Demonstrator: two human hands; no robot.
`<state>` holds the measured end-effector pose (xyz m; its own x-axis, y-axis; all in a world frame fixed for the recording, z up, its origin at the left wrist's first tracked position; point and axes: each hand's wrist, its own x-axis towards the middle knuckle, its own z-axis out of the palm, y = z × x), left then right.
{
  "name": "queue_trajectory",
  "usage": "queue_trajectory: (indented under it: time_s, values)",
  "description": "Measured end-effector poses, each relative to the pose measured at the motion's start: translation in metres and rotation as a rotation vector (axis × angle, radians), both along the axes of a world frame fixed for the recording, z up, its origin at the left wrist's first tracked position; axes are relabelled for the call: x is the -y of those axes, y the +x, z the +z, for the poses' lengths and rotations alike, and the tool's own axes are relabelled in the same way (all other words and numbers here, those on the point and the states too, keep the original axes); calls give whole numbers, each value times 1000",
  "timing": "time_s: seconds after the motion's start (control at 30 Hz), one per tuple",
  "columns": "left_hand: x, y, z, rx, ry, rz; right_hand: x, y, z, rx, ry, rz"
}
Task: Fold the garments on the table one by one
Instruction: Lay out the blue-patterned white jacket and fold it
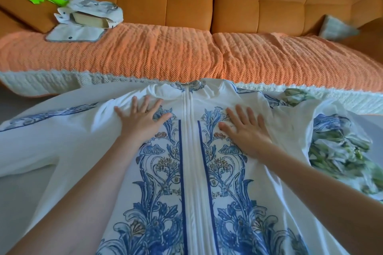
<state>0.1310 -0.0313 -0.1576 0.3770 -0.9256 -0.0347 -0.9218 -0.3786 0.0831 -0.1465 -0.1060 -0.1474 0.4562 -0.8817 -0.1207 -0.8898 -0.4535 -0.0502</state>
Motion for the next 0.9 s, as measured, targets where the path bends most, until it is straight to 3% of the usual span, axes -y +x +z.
queue_trajectory:
  time_s: [0.27, 0.4, 0.53, 0.63, 0.9]
  values:
    - [-3, -5, 4, -36, -64, -53, -4, 2, 6, -53, 76, -8]
    - [-21, -35, 26, -133, -240, -162, 0, 21, 30, 208, 117, -17]
    - [-36, -63, 10, -126, -53, -230, 29, 52, 57, 372, -33, -7]
    - [-37, -63, 1, -88, -105, -201, 56, 76, 74, 439, -44, -19]
    - [-35, -62, 0, -125, -164, -221, 112, 140, 74, 261, 193, -57]
